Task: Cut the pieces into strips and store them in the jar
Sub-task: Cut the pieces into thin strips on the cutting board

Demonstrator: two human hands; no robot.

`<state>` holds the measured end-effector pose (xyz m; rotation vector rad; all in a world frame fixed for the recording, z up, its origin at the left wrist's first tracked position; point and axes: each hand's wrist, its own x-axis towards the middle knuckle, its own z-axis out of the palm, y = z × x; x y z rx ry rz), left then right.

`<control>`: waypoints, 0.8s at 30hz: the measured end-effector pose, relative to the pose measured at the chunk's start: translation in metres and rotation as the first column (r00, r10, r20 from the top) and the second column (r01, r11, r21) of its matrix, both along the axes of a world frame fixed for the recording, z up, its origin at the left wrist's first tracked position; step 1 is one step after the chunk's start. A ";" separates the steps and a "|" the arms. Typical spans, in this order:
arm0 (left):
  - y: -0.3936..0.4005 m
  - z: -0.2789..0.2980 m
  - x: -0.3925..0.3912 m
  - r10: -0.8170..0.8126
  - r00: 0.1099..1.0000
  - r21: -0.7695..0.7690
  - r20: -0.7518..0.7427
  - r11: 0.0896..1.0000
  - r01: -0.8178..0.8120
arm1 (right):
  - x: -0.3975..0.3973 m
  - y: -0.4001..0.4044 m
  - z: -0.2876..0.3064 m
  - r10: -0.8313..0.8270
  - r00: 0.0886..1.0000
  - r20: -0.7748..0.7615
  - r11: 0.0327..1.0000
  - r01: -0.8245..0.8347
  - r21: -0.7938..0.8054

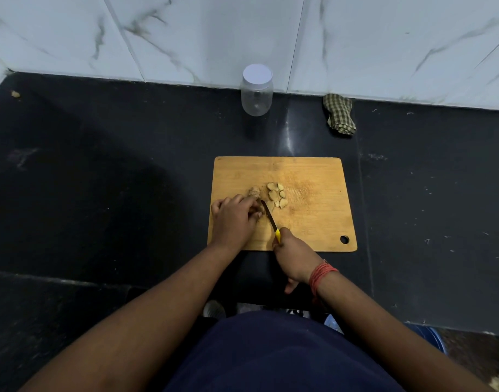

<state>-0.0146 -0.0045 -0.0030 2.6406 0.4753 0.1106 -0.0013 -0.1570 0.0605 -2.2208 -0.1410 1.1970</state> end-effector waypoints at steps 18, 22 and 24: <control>0.000 0.000 0.002 0.001 1.000 0.033 -0.021 0.999 0.000 | 0.006 0.002 -0.006 0.023 1.000 -0.003 1.000 -0.023 -0.020; -0.004 0.003 0.006 -0.022 1.000 0.078 0.017 0.997 0.021 | 0.005 -0.006 -0.003 -0.006 0.999 0.041 1.000 0.005 0.011; -0.006 0.004 0.010 -0.018 0.998 0.091 0.063 0.996 0.012 | 0.003 -0.010 -0.002 0.006 0.999 0.053 1.000 -0.007 0.010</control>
